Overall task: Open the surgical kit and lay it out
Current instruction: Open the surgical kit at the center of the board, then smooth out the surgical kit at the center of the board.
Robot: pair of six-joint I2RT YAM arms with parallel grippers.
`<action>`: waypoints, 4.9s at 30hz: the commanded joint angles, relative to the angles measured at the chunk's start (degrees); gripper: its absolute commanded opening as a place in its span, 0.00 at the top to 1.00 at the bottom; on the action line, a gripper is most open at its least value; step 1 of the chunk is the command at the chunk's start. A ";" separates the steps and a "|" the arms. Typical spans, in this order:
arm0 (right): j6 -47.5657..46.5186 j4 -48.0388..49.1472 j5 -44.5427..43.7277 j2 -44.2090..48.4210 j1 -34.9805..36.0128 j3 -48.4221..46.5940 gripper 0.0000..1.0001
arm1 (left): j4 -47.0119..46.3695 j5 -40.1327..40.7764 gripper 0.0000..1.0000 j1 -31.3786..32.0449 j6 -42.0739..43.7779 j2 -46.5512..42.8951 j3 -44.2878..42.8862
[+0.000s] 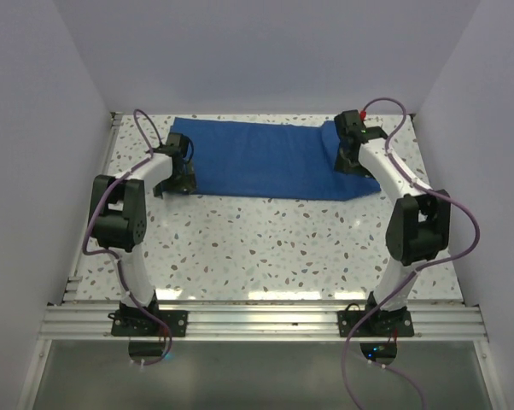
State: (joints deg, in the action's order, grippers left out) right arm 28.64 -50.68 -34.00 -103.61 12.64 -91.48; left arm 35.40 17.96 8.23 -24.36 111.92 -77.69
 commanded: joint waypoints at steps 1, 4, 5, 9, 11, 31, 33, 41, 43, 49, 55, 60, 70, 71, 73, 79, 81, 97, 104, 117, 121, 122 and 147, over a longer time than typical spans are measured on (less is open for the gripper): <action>3.08 -5.48 -5.90 -0.80 -2.44 0.25 0.02 | 1.69 2.00 0.14 -1.02 -0.25 -1.43 -1.41; 2.91 -5.49 -6.08 0.16 -4.46 -1.58 0.02 | 2.39 0.94 0.13 -1.02 -0.78 -4.42 -0.97; 3.00 -5.49 -5.82 0.25 -4.91 -2.72 0.02 | 2.57 0.77 0.13 -1.02 -0.95 -5.12 -0.97; -0.07 -4.87 2.42 -3.25 -5.35 -10.80 0.01 | 3.10 -0.81 0.13 -0.93 -2.09 -8.72 0.17; -1.13 -4.43 6.99 -7.54 -5.35 -16.41 0.01 | 2.92 -1.78 0.13 -0.93 -2.45 -9.96 1.74; 5.02 11.03 14.14 -36.21 -5.35 -49.12 0.17 | -1.03 -3.80 0.16 -0.76 -5.26 -21.22 17.83; 5.11 12.00 13.17 -39.64 -5.26 -51.77 0.18 | -1.12 -3.89 0.16 -0.76 -5.00 -20.87 17.66; 5.11 14.82 10.10 -46.32 -4.91 -56.35 0.25 | -0.94 -3.89 0.16 -0.85 -2.72 -19.28 15.55; 4.84 15.08 8.09 -47.38 -4.39 -56.44 0.27 | -0.68 -3.98 0.16 -0.85 -2.27 -18.76 15.12; 5.46 15.17 7.46 -50.46 -3.59 -58.55 0.41 | -1.21 -5.12 0.16 -0.85 -0.60 -16.82 14.24; 6.07 14.47 7.37 -50.99 -3.50 -57.32 0.96 | -1.91 -6.18 0.16 -0.93 0.10 -14.80 13.35; 4.76 15.60 5.97 -48.09 -3.59 -56.00 1.00 | -2.00 -6.27 0.16 -0.93 0.01 -14.71 13.18; 1.07 17.98 11.04 -31.95 -2.28 -45.84 1.00 | 5.03 -2.22 0.12 -1.55 -0.51 -16.20 -2.96; 0.80 18.59 12.02 -29.22 -2.01 -43.45 1.00 | 5.47 -2.14 0.12 -1.55 -0.86 -16.64 -4.38; 0.89 19.73 14.56 -21.25 -0.70 -34.79 1.00 | 5.91 -1.96 0.11 -1.55 -1.04 -17.17 -7.20; 4.66 19.65 22.65 -0.48 3.35 -7.55 1.00 | 7.32 -0.56 0.10 -1.55 -2.53 -19.37 -8.71; 4.41 18.51 24.58 8.31 6.24 2.03 1.00 | 7.67 -0.20 0.11 -1.55 -3.59 -20.51 -8.44; 15.05 -22.62 17.90 73.45 12.23 42.97 0.38 | 6.88 4.99 0.11 -1.46 -18.88 -37.73 4.56; 15.92 -25.09 15.29 65.31 12.14 38.14 0.02 | 10.74 4.19 0.12 -1.46 -20.82 -40.02 8.78; 13.55 -7.43 15.87 52.59 12.23 30.48 0.01 | 3.11 -4.84 0.13 -1.37 -14.76 -39.06 15.11; 10.74 -7.84 28.44 40.47 12.23 29.70 0.04 | -1.90 -10.92 0.13 -1.37 -11.59 -35.90 17.22; 10.21 -8.73 31.33 38.16 12.23 29.70 0.05 | -2.87 -11.53 0.13 -1.37 -11.33 -33.98 17.31; 10.12 -7.95 26.72 22.14 21.37 39.80 0.32 | -13.34 -17.25 0.15 -1.20 -7.72 -14.10 10.46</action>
State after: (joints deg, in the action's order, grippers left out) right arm 37.91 -61.14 -4.08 -80.12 33.76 -52.58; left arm 24.64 1.72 7.14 -34.26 96.95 -64.75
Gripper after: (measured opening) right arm 0.680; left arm 0.853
